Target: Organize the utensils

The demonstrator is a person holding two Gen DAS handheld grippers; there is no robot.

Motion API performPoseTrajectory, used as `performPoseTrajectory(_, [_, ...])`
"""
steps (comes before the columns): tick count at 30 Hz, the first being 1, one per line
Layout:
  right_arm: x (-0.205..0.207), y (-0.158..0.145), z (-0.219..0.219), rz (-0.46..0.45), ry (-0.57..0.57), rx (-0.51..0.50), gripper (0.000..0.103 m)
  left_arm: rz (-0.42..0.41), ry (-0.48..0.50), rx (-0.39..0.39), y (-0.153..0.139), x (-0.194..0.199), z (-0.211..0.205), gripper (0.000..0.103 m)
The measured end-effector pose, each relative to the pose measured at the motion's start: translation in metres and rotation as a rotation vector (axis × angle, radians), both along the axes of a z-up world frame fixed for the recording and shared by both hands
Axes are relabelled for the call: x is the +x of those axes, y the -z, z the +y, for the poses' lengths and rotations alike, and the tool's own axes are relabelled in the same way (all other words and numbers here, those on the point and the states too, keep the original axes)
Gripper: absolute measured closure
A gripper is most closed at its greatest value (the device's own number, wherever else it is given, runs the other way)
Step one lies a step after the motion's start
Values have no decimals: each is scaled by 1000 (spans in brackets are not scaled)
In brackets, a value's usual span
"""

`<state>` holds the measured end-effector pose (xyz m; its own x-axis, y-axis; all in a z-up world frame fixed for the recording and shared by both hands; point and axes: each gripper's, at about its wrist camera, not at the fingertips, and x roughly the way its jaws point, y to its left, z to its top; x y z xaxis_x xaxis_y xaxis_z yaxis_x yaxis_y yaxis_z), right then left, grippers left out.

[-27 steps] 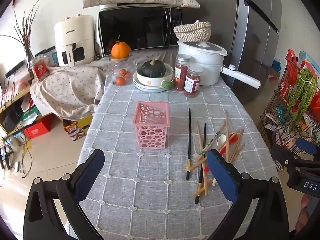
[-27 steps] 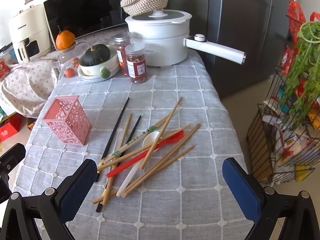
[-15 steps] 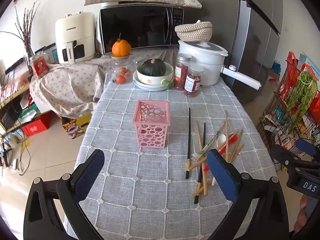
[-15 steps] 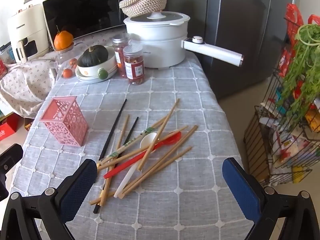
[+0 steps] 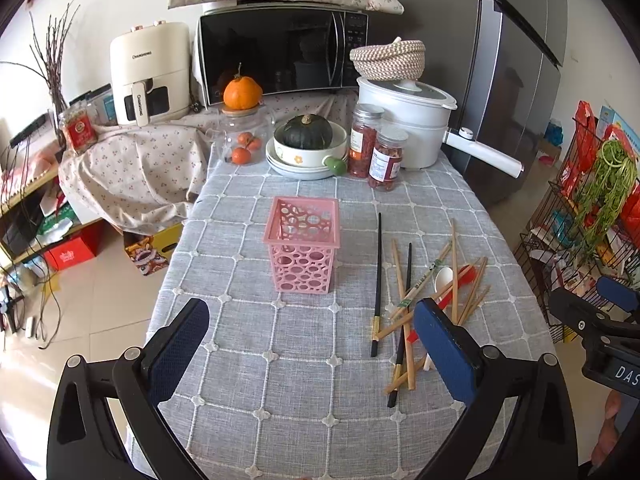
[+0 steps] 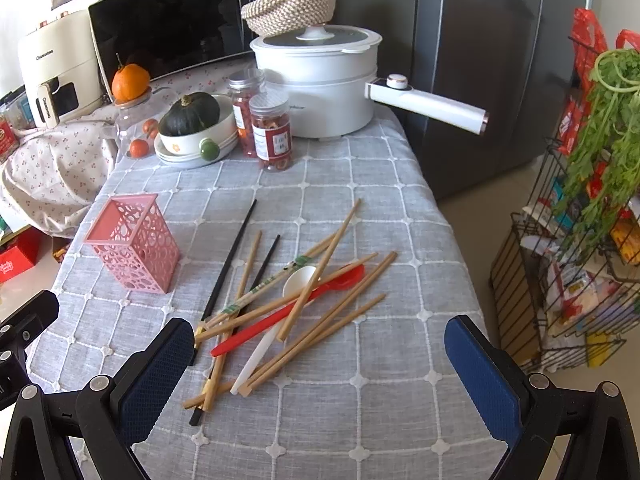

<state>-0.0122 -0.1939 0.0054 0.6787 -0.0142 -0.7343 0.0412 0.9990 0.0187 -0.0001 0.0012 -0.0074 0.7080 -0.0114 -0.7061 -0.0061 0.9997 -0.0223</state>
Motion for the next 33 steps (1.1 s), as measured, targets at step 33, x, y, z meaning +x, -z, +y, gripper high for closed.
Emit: performPoseTrajectory(33, [4,4,2,14,6,26,0,-3,-3,-1,-5,0,1,0])
